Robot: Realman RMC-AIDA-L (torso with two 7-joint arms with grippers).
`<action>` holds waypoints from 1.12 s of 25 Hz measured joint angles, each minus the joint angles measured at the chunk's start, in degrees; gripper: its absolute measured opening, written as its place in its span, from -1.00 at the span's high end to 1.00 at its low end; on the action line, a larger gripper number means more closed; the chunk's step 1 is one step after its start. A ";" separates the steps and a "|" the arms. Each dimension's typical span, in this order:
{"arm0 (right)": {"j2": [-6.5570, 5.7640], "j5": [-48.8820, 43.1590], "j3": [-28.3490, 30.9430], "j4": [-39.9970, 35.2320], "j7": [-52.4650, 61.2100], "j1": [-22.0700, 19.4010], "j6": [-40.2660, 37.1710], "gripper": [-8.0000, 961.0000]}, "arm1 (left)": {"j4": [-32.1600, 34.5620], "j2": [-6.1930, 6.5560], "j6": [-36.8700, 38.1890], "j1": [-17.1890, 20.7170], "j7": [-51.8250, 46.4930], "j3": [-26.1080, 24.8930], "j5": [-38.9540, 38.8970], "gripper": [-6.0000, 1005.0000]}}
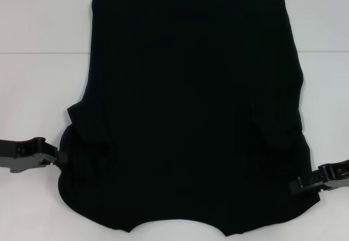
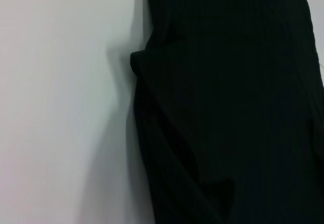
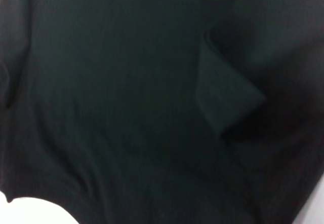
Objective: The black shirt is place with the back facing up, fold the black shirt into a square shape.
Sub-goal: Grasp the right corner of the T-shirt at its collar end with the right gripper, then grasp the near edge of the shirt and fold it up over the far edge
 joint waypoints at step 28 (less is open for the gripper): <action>-1.55 -0.72 0.91 -4.64 2.66 -4.43 -5.36 0.86 | -0.03 -0.07 7.43 -0.94 2.46 3.80 0.21 0.96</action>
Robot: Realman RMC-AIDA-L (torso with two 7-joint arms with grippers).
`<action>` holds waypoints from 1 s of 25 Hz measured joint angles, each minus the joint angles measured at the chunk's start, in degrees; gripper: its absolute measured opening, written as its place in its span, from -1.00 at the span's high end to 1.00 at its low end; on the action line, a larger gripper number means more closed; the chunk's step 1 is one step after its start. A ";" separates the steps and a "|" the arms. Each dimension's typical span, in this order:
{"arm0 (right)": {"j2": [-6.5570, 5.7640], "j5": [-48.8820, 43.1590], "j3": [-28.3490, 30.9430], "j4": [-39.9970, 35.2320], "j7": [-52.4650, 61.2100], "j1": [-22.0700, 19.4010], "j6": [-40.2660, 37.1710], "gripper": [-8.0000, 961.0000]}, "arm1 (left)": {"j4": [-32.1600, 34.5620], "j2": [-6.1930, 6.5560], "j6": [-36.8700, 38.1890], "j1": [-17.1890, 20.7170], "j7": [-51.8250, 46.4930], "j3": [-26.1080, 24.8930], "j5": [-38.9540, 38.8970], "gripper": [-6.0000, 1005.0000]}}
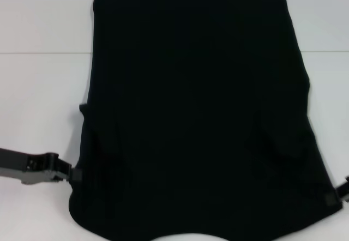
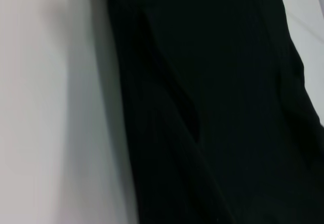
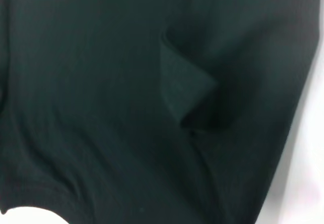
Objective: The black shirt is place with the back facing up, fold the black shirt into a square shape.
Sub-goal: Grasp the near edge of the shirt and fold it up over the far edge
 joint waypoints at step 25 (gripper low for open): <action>0.91 14.69 15.19 -10.23 -6.14 -4.94 -9.51 0.86 | -3.66 -0.05 7.93 -2.08 1.75 -0.83 -13.95 0.96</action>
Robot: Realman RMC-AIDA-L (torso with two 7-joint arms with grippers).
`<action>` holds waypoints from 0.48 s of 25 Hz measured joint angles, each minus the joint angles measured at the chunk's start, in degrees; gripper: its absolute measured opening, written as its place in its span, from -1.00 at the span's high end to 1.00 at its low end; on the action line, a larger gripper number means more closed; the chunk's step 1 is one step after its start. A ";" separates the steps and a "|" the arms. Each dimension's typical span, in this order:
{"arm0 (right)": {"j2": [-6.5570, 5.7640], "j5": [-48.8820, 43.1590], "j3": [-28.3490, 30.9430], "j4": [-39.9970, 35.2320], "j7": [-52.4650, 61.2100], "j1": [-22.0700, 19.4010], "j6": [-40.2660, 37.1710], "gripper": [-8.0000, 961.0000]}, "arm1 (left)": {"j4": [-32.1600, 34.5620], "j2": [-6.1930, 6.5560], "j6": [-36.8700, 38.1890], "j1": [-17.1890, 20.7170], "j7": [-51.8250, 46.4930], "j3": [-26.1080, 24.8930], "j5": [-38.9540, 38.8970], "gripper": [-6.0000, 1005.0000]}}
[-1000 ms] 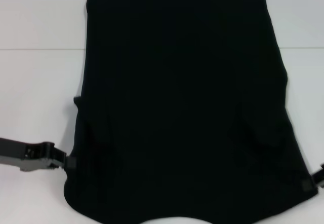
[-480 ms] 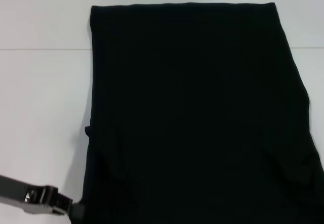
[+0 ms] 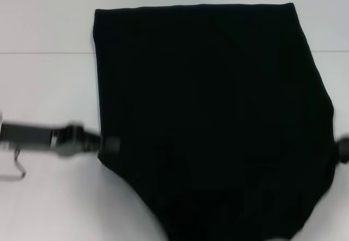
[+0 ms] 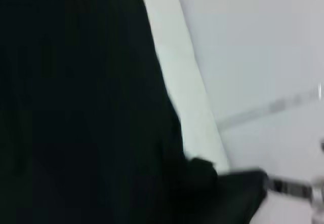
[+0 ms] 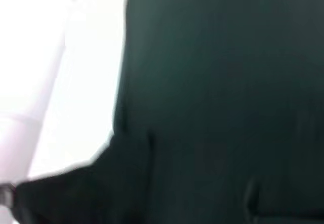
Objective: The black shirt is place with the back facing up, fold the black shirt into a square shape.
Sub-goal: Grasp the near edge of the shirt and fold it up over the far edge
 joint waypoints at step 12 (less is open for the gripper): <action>-1.29 3.45 -5.45 17.88 -0.70 10.80 37.51 0.87 | -10.74 -0.15 -35.61 -7.96 -5.14 3.08 -7.62 0.96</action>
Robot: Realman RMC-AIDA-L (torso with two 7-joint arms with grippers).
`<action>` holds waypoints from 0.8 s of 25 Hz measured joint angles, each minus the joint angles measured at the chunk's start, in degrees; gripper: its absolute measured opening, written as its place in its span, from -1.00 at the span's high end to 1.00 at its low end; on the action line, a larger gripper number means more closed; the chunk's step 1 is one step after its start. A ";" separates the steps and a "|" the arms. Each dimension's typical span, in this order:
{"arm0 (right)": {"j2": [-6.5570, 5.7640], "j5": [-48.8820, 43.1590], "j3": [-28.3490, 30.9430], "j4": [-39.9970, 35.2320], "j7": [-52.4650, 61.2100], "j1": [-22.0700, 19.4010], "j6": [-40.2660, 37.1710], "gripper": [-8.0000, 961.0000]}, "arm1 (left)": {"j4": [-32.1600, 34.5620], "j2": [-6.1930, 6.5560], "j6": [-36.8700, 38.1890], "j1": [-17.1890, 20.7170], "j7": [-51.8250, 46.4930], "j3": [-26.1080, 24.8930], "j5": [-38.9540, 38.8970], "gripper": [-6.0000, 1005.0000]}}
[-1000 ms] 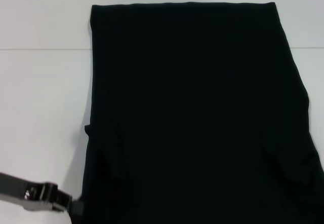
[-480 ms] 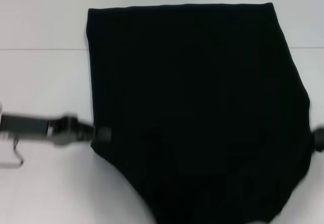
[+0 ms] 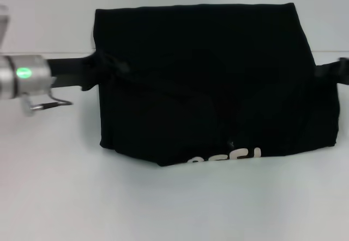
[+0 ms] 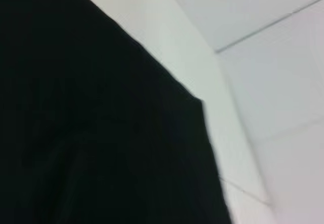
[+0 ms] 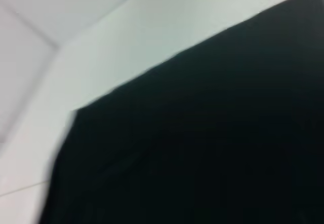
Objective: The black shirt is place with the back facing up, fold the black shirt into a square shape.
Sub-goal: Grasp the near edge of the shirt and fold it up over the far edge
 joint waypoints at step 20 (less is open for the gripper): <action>1.93 0.12 -13.32 8.98 -0.36 7.48 33.84 0.87 | -0.77 -3.78 -29.74 -5.57 3.87 12.39 -0.19 0.96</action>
